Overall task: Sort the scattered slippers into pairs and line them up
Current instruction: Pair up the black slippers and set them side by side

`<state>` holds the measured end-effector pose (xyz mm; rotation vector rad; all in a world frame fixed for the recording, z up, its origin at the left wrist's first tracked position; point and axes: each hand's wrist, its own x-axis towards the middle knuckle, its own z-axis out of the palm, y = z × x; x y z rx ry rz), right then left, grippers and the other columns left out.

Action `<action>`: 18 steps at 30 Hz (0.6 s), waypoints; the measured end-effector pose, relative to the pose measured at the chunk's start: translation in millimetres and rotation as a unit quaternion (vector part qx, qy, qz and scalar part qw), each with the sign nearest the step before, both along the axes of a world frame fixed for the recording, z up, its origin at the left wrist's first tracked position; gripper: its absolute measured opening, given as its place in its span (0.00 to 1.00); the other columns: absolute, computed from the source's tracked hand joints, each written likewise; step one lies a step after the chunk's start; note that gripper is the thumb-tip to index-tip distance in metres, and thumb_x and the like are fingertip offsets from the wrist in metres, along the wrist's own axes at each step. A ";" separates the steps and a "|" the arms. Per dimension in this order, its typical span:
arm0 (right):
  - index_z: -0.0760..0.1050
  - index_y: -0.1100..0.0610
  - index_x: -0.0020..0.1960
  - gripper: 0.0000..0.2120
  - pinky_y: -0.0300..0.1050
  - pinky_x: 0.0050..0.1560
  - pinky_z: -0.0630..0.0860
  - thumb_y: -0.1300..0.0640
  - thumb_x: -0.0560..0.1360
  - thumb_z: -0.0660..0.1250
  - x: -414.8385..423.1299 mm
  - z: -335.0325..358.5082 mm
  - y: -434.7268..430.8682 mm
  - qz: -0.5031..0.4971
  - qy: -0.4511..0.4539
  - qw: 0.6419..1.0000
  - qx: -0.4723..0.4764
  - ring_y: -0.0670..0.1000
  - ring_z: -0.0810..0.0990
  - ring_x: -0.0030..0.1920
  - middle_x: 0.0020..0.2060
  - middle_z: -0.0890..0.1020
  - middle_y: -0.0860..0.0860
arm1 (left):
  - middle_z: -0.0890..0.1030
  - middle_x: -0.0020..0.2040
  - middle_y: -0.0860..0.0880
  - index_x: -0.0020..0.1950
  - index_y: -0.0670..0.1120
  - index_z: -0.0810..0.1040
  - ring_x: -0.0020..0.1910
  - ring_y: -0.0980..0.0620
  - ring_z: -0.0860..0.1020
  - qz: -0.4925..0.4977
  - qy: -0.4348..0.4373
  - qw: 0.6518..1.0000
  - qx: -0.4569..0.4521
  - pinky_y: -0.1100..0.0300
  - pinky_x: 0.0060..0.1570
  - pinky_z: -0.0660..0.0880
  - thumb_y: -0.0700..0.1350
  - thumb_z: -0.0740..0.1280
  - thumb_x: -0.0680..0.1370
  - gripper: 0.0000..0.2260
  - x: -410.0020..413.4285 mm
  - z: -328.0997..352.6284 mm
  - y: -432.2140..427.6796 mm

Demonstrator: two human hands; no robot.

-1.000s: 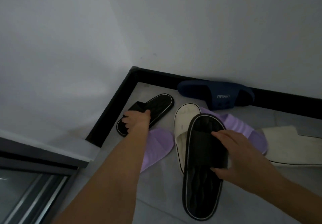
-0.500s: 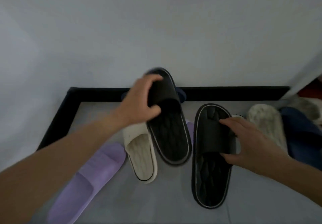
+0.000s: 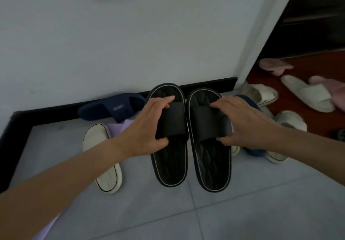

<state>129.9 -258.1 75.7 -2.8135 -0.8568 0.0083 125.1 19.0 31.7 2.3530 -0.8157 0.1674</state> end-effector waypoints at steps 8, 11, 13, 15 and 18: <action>0.64 0.52 0.69 0.40 0.45 0.63 0.69 0.43 0.62 0.75 -47.2 -27.3 -74.7 -0.059 0.072 0.995 0.044 0.48 0.67 0.62 0.62 0.69 0.48 | 0.61 0.66 0.52 0.75 0.53 0.50 0.66 0.63 0.63 -0.022 0.088 0.995 -0.031 0.74 0.62 0.62 0.44 0.70 0.65 0.44 -34.1 -18.8 -88.3; 0.62 0.53 0.70 0.41 0.43 0.63 0.67 0.43 0.62 0.74 -83.8 -63.2 -115.8 -0.117 0.134 0.983 0.051 0.49 0.67 0.63 0.63 0.68 0.49 | 0.58 0.73 0.51 0.77 0.50 0.46 0.71 0.58 0.60 -0.035 0.197 0.980 0.001 0.66 0.69 0.60 0.48 0.70 0.65 0.46 -51.7 -53.9 -134.2; 0.61 0.53 0.71 0.42 0.44 0.66 0.66 0.43 0.62 0.73 -107.8 -94.8 -141.3 -0.160 0.172 0.971 0.051 0.50 0.66 0.66 0.65 0.68 0.50 | 0.59 0.75 0.53 0.77 0.51 0.44 0.72 0.58 0.59 -0.055 0.263 0.962 0.038 0.65 0.70 0.58 0.52 0.70 0.66 0.47 -63.1 -82.7 -163.0; 0.61 0.54 0.71 0.41 0.47 0.69 0.64 0.45 0.63 0.72 -129.3 -127.5 -161.1 -0.187 0.209 0.959 0.037 0.51 0.63 0.69 0.67 0.66 0.51 | 0.61 0.75 0.53 0.77 0.50 0.45 0.72 0.57 0.60 -0.078 0.305 0.946 0.075 0.66 0.69 0.57 0.54 0.70 0.66 0.47 -74.8 -111.3 -190.0; 0.60 0.55 0.73 0.41 0.47 0.70 0.63 0.47 0.65 0.71 -153.8 -171.6 -176.2 -0.198 0.269 0.942 0.028 0.53 0.61 0.70 0.70 0.64 0.52 | 0.61 0.75 0.50 0.77 0.50 0.48 0.73 0.55 0.60 -0.110 0.337 0.925 0.137 0.64 0.71 0.57 0.52 0.72 0.67 0.46 -88.7 -145.7 -214.5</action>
